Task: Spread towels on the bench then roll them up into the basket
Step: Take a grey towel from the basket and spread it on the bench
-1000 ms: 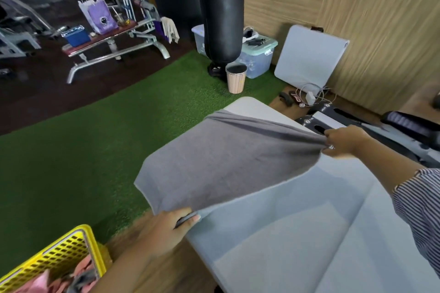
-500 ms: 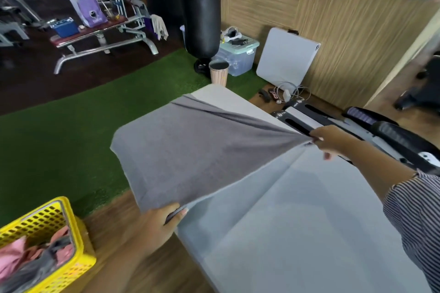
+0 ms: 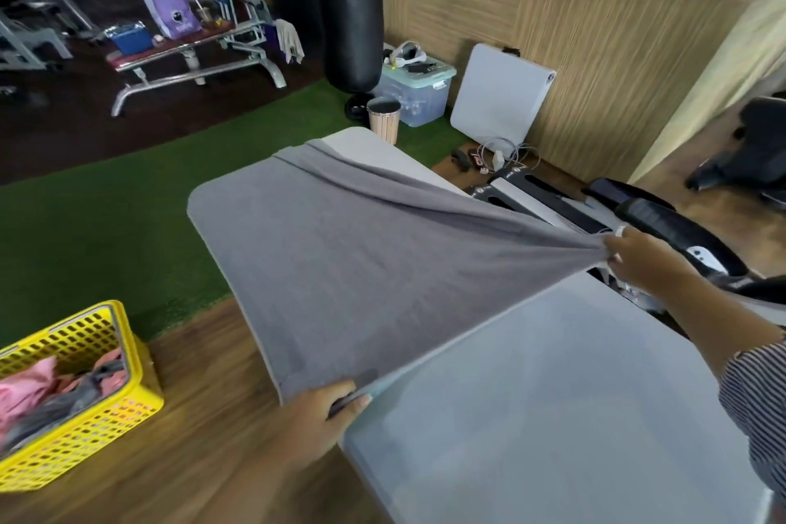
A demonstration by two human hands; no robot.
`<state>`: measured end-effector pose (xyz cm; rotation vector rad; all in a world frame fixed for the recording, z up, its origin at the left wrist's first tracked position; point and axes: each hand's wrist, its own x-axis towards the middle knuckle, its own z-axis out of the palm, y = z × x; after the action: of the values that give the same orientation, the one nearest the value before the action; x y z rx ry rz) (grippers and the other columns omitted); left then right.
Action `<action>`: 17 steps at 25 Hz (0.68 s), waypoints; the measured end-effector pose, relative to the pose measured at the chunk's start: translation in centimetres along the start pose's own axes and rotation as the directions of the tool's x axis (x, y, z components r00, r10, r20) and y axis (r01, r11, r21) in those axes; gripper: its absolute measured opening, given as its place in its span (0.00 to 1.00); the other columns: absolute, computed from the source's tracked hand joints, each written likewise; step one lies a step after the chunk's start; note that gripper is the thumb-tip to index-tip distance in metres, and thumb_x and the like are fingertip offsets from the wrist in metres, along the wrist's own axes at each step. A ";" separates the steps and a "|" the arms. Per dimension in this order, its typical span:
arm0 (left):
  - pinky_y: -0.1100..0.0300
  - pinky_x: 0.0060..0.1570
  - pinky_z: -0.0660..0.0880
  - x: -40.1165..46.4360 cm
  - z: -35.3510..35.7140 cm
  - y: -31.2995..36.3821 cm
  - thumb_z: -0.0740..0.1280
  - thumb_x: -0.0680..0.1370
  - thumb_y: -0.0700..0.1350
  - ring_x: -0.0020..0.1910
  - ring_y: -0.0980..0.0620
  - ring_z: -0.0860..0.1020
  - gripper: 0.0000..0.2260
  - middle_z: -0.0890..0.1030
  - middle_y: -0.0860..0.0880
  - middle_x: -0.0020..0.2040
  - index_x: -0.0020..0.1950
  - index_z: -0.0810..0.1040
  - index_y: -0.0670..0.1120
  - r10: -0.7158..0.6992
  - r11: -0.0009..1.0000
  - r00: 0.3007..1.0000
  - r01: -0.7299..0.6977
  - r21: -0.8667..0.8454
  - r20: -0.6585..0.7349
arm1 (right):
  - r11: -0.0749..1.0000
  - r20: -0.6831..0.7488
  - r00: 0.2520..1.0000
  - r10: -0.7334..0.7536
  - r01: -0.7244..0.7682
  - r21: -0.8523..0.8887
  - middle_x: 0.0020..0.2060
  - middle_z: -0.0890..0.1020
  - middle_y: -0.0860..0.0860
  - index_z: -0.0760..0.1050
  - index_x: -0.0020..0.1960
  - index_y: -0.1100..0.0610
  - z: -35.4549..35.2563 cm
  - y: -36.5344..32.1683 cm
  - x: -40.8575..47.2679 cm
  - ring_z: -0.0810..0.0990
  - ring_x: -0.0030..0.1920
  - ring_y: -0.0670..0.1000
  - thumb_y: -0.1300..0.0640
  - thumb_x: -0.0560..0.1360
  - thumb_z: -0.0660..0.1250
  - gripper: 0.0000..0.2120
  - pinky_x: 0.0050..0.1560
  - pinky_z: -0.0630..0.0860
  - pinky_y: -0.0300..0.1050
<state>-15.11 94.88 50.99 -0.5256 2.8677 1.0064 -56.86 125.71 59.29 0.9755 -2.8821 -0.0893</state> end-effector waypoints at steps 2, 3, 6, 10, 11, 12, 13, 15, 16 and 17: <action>0.60 0.31 0.63 -1.2 0.9 1.1 0.46 0.71 0.74 0.29 0.59 0.71 0.23 0.73 0.56 0.32 0.40 0.66 0.57 0.015 0.999 1.000 -0.014 0.029 -0.015 | 1.000 0.031 0.999 0.025 -0.025 -0.001 0.43 0.75 0.65 0.77 0.52 0.66 0.3 0.4 -2.6 0.78 0.36 0.64 0.66 0.68 0.68 0.13 0.36 0.74 0.52; 0.60 0.31 0.63 -1.8 1.3 1.3 0.47 0.73 0.72 0.29 0.59 0.71 0.20 0.73 0.57 0.33 0.40 0.66 0.59 0.012 0.999 1.000 -0.011 0.030 -0.025 | 1.000 0.041 0.999 0.027 -0.027 0.002 0.44 0.76 0.64 0.77 0.54 0.64 0.5 0.5 -3.9 0.78 0.38 0.64 0.65 0.68 0.68 0.14 0.38 0.76 0.51; 0.60 0.30 0.62 -4.1 2.7 1.8 0.52 0.77 0.66 0.28 0.58 0.70 0.14 0.73 0.57 0.33 0.40 0.66 0.59 0.010 0.998 0.999 -0.006 0.067 -0.053 | 0.999 0.074 0.996 0.055 -0.054 -0.008 0.49 0.77 0.63 0.75 0.59 0.62 -0.1 -0.1 -8.5 0.78 0.45 0.63 0.62 0.70 0.67 0.17 0.43 0.74 0.50; 0.62 0.29 0.62 -7.3 4.9 2.7 0.52 0.77 0.67 0.28 0.57 0.71 0.19 0.74 0.61 0.33 0.36 0.66 0.55 -0.005 0.999 0.999 0.007 0.037 -0.053 | 0.997 0.043 0.998 0.048 -0.051 0.060 0.48 0.77 0.65 0.77 0.57 0.64 -1.7 -0.1 -13.7 0.77 0.46 0.64 0.63 0.70 0.66 0.15 0.46 0.74 0.52; 0.62 0.29 0.62 -8.1 5.3 3.3 0.52 0.76 0.67 0.28 0.57 0.71 0.19 0.74 0.61 0.32 0.35 0.66 0.55 -0.008 1.000 0.999 0.009 0.021 -0.048 | 0.995 0.031 0.998 0.057 -0.059 0.077 0.47 0.76 0.65 0.77 0.57 0.63 -1.9 0.4 -14.8 0.77 0.46 0.64 0.63 0.70 0.66 0.16 0.47 0.74 0.52; 0.63 0.29 0.62 -8.7 5.7 3.9 0.52 0.76 0.66 0.29 0.56 0.72 0.19 0.74 0.60 0.32 0.35 0.67 0.54 -0.007 1.000 0.999 0.007 0.004 -0.050 | 0.994 0.030 0.997 0.074 -0.076 0.076 0.47 0.76 0.65 0.77 0.58 0.63 -2.3 0.9 -15.7 0.77 0.46 0.64 0.64 0.70 0.65 0.16 0.47 0.74 0.53; 0.62 0.29 0.62 -9.3 6.1 4.5 0.53 0.76 0.66 0.29 0.56 0.73 0.19 0.74 0.58 0.31 0.36 0.67 0.53 -0.009 1.000 0.998 0.009 -0.007 -0.058 | 0.993 0.021 0.996 0.090 -0.092 0.071 0.47 0.76 0.65 0.76 0.57 0.63 -2.3 1.8 -16.3 0.77 0.45 0.65 0.64 0.70 0.65 0.16 0.47 0.74 0.53; 0.63 0.29 0.64 -10.0 7.4 6.1 0.52 0.75 0.66 0.31 0.56 0.75 0.21 0.74 0.56 0.31 0.37 0.69 0.51 -0.024 1.000 0.996 0.024 0.005 -0.081 | 0.990 0.037 0.991 0.125 -0.127 0.058 0.48 0.75 0.65 0.76 0.56 0.63 -2.5 3.6 -17.2 0.76 0.46 0.65 0.62 0.71 0.64 0.15 0.47 0.74 0.54; 0.63 0.30 0.64 -10.2 8.1 7.2 0.52 0.75 0.67 0.32 0.57 0.75 0.21 0.74 0.56 0.31 0.37 0.69 0.51 -0.035 0.999 0.995 0.036 0.010 -0.089 | 0.989 0.053 0.990 0.129 -0.132 0.060 0.49 0.74 0.64 0.75 0.57 0.62 -2.8 4.6 -17.4 0.76 0.47 0.64 0.61 0.72 0.63 0.15 0.48 0.73 0.53; 0.63 0.30 0.65 -10.4 8.8 8.3 0.52 0.74 0.67 0.32 0.57 0.75 0.21 0.74 0.56 0.31 0.37 0.69 0.52 -0.050 0.999 0.994 0.051 0.002 -0.097 | 0.989 0.073 0.990 0.120 -0.125 0.074 0.50 0.74 0.63 0.75 0.58 0.61 -2.7 5.7 -17.4 0.76 0.49 0.63 0.60 0.72 0.63 0.14 0.49 0.72 0.52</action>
<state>-8.66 109.45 50.69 -0.6609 2.9230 0.9931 -46.23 140.75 61.17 0.8194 -3.0216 -0.0004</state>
